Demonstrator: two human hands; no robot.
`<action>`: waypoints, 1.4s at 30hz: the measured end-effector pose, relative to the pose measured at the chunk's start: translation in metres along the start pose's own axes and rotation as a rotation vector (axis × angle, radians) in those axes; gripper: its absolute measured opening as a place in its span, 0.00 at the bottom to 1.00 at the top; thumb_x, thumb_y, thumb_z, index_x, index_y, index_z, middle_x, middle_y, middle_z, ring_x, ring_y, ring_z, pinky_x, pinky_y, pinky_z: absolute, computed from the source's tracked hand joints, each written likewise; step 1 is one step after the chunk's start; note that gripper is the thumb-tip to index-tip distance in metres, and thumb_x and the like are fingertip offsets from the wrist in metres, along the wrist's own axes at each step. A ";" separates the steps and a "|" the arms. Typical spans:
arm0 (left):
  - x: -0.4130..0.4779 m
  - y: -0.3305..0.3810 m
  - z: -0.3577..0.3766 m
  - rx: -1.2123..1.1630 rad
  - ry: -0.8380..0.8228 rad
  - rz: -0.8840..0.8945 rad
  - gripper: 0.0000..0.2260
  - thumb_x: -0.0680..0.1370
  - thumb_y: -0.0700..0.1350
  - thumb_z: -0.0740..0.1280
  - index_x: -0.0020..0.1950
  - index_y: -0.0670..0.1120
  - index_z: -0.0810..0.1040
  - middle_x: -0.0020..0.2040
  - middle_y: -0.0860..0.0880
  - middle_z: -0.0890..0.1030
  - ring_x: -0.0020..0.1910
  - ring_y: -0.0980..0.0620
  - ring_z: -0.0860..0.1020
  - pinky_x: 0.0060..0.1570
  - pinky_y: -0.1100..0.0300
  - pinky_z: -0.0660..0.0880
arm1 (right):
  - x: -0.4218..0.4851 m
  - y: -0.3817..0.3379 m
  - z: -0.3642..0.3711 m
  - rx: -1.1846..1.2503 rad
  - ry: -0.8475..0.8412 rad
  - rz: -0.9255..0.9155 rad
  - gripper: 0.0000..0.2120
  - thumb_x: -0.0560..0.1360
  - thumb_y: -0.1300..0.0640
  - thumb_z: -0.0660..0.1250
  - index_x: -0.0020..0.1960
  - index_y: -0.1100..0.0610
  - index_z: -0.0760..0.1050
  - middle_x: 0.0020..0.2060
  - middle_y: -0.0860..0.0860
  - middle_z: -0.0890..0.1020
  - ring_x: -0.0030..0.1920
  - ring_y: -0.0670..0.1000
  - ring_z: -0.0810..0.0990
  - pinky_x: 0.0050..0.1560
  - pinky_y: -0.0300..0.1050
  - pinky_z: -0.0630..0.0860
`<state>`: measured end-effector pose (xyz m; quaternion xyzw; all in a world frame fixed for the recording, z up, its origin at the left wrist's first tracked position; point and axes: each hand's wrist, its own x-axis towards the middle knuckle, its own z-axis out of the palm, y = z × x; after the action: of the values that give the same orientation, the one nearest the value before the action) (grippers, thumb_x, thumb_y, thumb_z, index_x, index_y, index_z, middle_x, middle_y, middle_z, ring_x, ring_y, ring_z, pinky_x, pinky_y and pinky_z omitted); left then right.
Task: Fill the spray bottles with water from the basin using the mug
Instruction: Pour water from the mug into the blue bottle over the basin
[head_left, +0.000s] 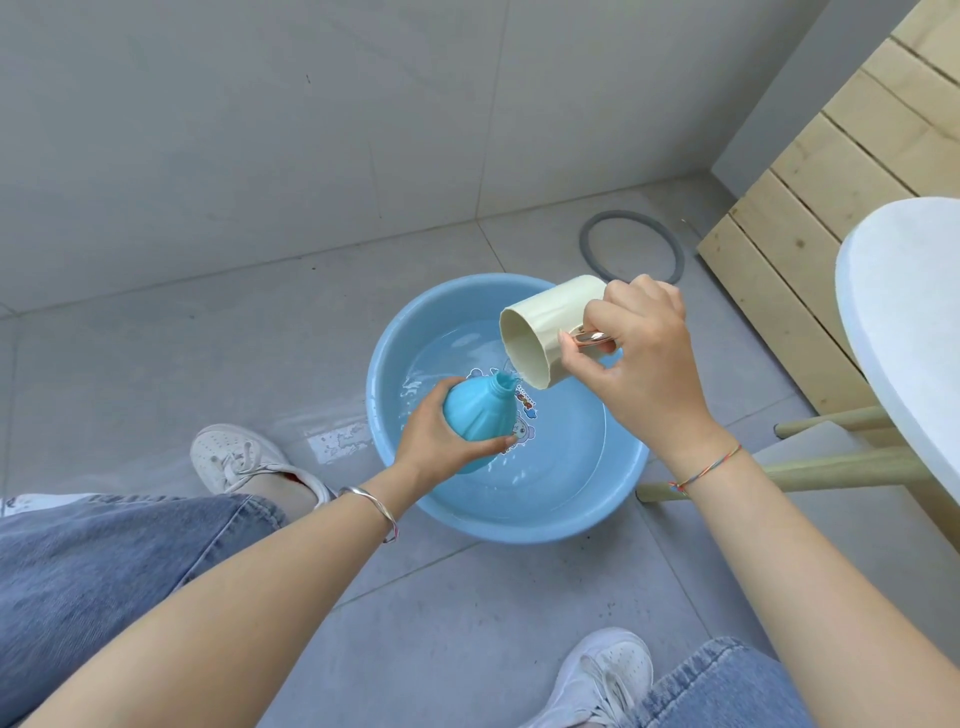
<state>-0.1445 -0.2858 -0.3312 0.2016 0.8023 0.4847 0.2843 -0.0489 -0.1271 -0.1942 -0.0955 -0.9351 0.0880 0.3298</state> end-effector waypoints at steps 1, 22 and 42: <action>0.000 -0.001 0.000 -0.002 0.003 -0.001 0.35 0.59 0.56 0.83 0.60 0.59 0.69 0.54 0.58 0.77 0.53 0.54 0.77 0.52 0.60 0.75 | 0.001 -0.001 0.000 -0.011 0.007 -0.020 0.16 0.70 0.56 0.66 0.32 0.53 0.60 0.32 0.46 0.62 0.37 0.47 0.58 0.46 0.40 0.55; 0.004 -0.005 0.004 -0.052 0.013 -0.027 0.34 0.59 0.54 0.83 0.60 0.58 0.71 0.53 0.59 0.77 0.53 0.55 0.77 0.46 0.67 0.72 | -0.006 -0.001 0.014 -0.090 0.052 -0.156 0.15 0.69 0.60 0.69 0.31 0.55 0.63 0.30 0.50 0.65 0.37 0.52 0.62 0.47 0.44 0.60; 0.009 -0.021 -0.001 -0.020 0.027 -0.055 0.34 0.59 0.56 0.83 0.61 0.57 0.71 0.54 0.57 0.78 0.54 0.55 0.78 0.52 0.62 0.74 | -0.119 0.055 0.099 0.010 -0.501 0.515 0.18 0.71 0.59 0.71 0.31 0.53 0.63 0.30 0.47 0.65 0.38 0.57 0.70 0.43 0.46 0.57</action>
<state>-0.1526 -0.2908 -0.3519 0.1700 0.8064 0.4873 0.2887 -0.0145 -0.1120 -0.3539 -0.3017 -0.9318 0.1933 0.0576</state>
